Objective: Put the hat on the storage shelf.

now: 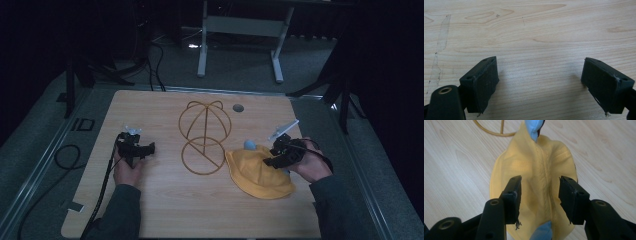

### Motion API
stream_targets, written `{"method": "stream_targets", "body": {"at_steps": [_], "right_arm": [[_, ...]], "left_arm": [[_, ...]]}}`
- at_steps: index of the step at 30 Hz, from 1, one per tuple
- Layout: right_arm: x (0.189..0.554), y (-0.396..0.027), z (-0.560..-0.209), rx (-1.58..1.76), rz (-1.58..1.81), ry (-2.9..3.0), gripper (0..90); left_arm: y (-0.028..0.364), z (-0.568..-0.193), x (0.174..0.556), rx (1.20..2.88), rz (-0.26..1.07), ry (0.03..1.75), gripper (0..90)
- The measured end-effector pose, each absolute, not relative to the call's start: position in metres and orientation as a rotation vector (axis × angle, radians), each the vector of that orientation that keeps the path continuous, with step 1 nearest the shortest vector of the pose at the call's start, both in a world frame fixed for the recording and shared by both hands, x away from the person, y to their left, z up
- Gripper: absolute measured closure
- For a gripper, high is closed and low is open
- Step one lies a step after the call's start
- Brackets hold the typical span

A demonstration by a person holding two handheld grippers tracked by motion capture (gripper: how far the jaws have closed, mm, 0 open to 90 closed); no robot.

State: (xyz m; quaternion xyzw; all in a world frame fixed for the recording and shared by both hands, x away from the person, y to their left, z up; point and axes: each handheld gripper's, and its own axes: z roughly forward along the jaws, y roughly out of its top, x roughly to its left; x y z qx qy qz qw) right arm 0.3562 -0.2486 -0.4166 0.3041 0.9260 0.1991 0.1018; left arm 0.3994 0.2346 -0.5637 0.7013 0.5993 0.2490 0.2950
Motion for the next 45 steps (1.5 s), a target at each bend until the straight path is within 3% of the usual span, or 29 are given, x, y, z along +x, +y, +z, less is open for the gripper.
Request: {"method": "stream_targets", "body": {"at_steps": [10,11,12,14,16,45], "right_arm": [[0.384,-0.228,-0.426,0.898,0.369,2.889,53.7],[0.388,-0.224,-0.428,0.886,0.315,2.916,62.2],[0.388,-0.224,-0.428,0.886,0.315,2.916,62.2],[0.390,-0.220,-0.427,0.816,0.284,2.902,79.2],[0.389,-0.219,-0.425,0.786,0.274,2.897,82.0],[0.394,-0.257,-0.376,0.928,0.628,2.653,84.0]], "left_arm": [[0.235,-0.564,0.399,1.869,0.662,1.594,14.4],[0.235,-0.564,0.399,1.867,0.662,1.595,14.4],[0.235,-0.564,0.399,1.867,0.662,1.595,14.4],[0.235,-0.564,0.399,1.867,0.661,1.595,14.4],[0.235,-0.564,0.399,1.868,0.661,1.595,14.4],[0.235,-0.563,0.399,1.868,0.660,1.596,14.4]]}}
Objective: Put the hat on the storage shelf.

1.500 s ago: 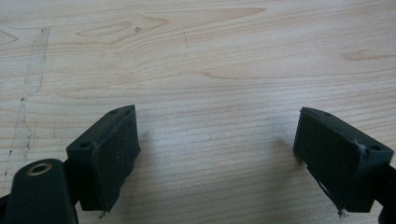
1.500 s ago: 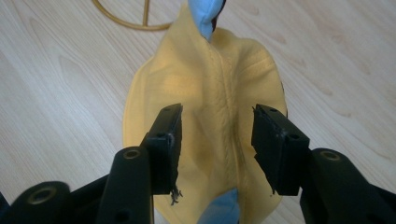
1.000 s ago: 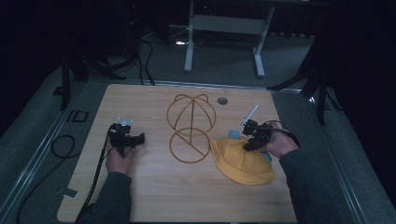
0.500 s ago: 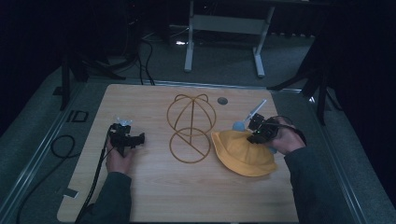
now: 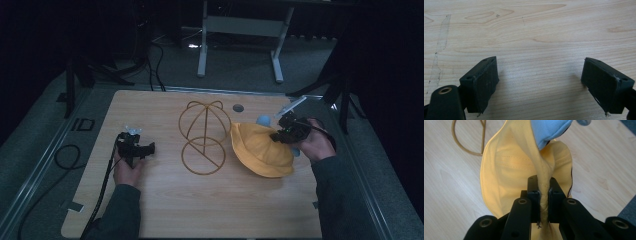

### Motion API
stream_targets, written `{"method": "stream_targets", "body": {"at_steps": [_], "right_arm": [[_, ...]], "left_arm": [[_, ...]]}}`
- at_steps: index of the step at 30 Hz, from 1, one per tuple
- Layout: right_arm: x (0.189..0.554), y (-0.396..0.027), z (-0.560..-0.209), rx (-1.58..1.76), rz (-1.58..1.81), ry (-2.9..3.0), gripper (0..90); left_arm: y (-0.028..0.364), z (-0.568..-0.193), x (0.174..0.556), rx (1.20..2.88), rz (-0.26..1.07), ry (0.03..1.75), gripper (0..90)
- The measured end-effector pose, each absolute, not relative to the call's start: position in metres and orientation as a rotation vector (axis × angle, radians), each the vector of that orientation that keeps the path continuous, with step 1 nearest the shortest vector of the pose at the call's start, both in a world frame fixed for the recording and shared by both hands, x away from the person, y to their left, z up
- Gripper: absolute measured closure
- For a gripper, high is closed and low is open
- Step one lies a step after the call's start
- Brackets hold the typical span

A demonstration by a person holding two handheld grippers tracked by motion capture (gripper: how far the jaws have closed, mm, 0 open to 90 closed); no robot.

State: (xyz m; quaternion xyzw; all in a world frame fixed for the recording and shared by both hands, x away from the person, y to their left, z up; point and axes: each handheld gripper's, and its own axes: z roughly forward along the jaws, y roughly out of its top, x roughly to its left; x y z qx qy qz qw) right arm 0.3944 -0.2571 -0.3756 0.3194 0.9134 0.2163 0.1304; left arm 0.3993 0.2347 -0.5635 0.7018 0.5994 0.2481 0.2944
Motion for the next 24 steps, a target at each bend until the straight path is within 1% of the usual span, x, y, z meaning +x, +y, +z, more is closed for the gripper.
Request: {"method": "stream_targets", "body": {"at_steps": [24], "right_arm": [[0.391,-0.279,-0.344,0.957,0.767,2.537,83.9]], "left_arm": [[0.235,-0.563,0.399,1.869,0.661,1.596,14.4]]}}
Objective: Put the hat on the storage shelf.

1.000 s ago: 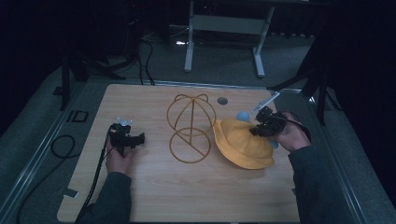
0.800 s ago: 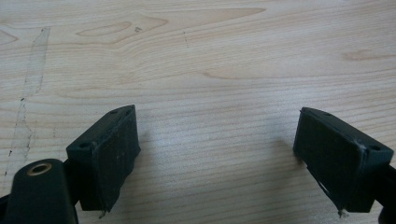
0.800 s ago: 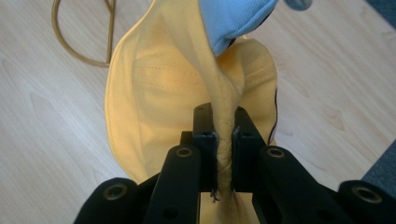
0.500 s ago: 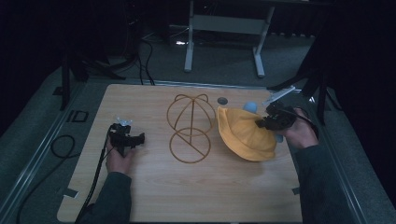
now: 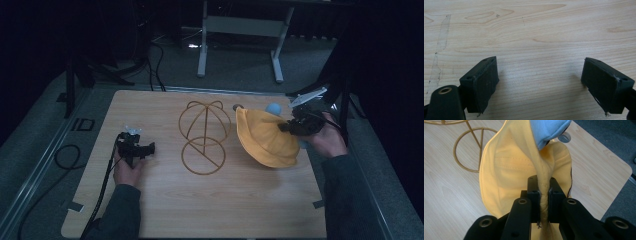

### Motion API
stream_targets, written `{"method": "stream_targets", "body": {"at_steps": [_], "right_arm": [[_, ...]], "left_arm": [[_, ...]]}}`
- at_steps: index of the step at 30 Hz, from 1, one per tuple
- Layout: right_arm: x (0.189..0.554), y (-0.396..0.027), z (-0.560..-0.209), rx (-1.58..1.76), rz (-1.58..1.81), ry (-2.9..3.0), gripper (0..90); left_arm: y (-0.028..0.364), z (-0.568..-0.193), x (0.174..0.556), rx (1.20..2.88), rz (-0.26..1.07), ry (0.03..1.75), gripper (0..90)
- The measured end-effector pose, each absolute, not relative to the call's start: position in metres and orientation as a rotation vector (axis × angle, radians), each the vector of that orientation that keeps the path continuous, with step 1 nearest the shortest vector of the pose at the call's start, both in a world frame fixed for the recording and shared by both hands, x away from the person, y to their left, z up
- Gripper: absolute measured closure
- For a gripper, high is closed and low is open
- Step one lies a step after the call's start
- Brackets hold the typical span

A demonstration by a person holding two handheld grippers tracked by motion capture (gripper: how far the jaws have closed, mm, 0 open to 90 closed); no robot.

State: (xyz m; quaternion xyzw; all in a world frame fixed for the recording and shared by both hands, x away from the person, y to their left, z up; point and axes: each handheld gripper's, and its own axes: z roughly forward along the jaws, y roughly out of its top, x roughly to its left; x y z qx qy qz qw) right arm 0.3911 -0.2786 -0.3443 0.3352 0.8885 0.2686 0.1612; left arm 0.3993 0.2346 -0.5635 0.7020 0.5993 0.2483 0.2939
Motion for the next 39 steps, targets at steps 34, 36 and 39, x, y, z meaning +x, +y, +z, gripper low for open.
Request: {"method": "stream_targets", "body": {"at_steps": [34,36,39], "right_arm": [[0.380,-0.286,-0.319,0.917,0.990,2.391,84.0],[0.380,-0.286,-0.317,0.916,0.998,2.387,84.0],[0.378,-0.287,-0.314,0.903,1.022,2.375,84.0]], "left_arm": [[0.235,-0.563,0.399,1.872,0.661,1.593,14.4],[0.235,-0.563,0.399,1.872,0.660,1.593,14.4],[0.235,-0.563,0.399,1.872,0.660,1.593,14.4]]}}
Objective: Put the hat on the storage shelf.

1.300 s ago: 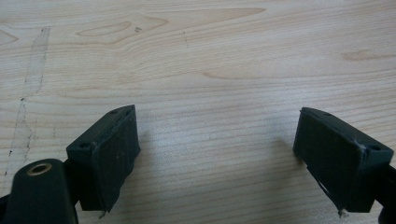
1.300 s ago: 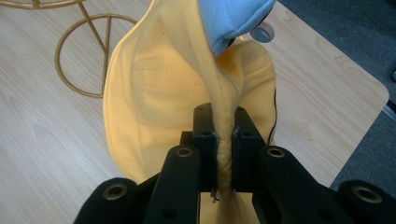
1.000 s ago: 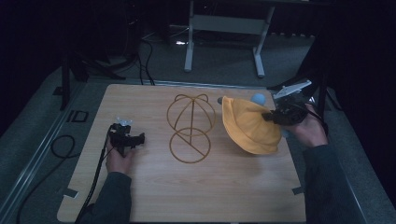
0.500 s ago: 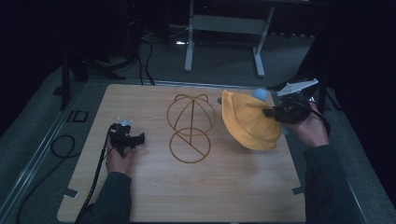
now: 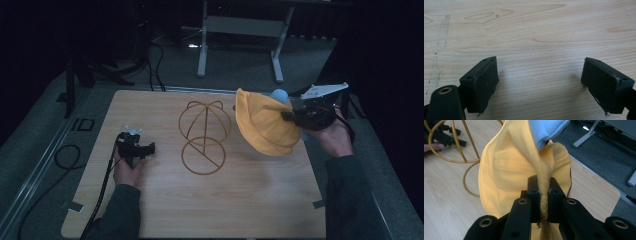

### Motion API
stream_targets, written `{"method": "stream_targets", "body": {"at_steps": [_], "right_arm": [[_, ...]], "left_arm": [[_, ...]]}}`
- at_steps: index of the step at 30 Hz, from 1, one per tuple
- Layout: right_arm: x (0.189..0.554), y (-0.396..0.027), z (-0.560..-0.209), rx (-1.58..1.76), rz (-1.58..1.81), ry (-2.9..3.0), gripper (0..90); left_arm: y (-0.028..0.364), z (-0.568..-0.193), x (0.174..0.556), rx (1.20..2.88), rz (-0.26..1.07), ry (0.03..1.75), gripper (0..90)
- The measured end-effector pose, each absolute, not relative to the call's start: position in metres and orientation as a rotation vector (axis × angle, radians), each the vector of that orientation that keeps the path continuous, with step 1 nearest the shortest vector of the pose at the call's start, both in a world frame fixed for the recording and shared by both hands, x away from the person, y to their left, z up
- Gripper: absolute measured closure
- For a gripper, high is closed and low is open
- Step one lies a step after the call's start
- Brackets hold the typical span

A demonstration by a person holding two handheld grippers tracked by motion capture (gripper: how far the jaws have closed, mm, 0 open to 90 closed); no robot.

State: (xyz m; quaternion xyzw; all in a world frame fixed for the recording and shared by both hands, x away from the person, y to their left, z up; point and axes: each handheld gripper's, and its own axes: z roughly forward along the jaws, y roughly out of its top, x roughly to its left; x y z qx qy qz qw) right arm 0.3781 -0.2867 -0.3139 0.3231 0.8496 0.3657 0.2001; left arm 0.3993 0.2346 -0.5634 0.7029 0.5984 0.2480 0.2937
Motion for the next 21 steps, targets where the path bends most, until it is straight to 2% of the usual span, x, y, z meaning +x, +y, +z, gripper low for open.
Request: {"method": "stream_targets", "body": {"at_steps": [21], "right_arm": [[0.373,-0.274,-0.298,0.827,1.137,2.365,84.1]], "left_arm": [[0.235,-0.563,0.399,1.872,0.660,1.593,14.4]]}}
